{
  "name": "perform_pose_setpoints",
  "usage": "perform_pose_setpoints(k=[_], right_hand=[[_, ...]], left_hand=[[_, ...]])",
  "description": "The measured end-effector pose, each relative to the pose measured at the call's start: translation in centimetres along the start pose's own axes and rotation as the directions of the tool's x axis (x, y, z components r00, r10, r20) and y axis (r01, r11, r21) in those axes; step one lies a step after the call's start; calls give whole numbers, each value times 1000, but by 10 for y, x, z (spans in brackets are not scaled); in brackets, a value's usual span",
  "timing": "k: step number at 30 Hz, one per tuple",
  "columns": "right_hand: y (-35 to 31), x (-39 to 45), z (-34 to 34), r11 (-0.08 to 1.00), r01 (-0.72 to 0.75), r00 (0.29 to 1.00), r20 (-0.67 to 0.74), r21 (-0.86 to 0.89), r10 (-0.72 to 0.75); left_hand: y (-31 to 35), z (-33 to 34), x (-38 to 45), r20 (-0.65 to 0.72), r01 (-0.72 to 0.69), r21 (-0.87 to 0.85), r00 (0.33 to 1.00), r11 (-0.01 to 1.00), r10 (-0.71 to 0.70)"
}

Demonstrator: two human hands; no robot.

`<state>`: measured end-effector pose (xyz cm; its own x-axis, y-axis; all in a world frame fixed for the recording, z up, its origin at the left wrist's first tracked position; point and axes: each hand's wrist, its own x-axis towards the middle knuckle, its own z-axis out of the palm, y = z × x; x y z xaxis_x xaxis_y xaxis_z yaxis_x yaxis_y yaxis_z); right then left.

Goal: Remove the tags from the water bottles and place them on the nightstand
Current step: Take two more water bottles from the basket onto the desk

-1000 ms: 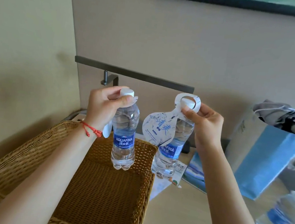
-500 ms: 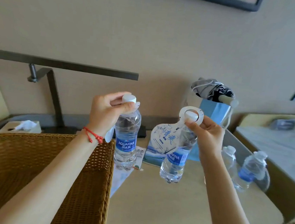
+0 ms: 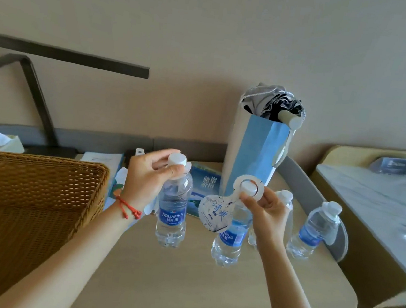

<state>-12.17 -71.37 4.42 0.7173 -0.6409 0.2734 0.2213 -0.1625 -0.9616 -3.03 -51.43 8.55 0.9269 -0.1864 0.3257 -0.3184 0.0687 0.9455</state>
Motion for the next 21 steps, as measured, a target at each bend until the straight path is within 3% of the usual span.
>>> perform_pose_setpoints(k=[10, 17, 21], right_hand=[[53, 23, -20, 996, -75, 990, 125, 44, 69], [76, 26, -16, 990, -127, 986, 117, 55, 120], [84, 24, -16, 990, -133, 986, 104, 37, 128]], left_hand=[[-47, 41, -18, -143, 18, 136, 990, 991, 2], [-78, 42, -18, -110, -22, 300, 992, 954, 58], [-93, 42, -19, -120, -11, 270, 992, 963, 45]])
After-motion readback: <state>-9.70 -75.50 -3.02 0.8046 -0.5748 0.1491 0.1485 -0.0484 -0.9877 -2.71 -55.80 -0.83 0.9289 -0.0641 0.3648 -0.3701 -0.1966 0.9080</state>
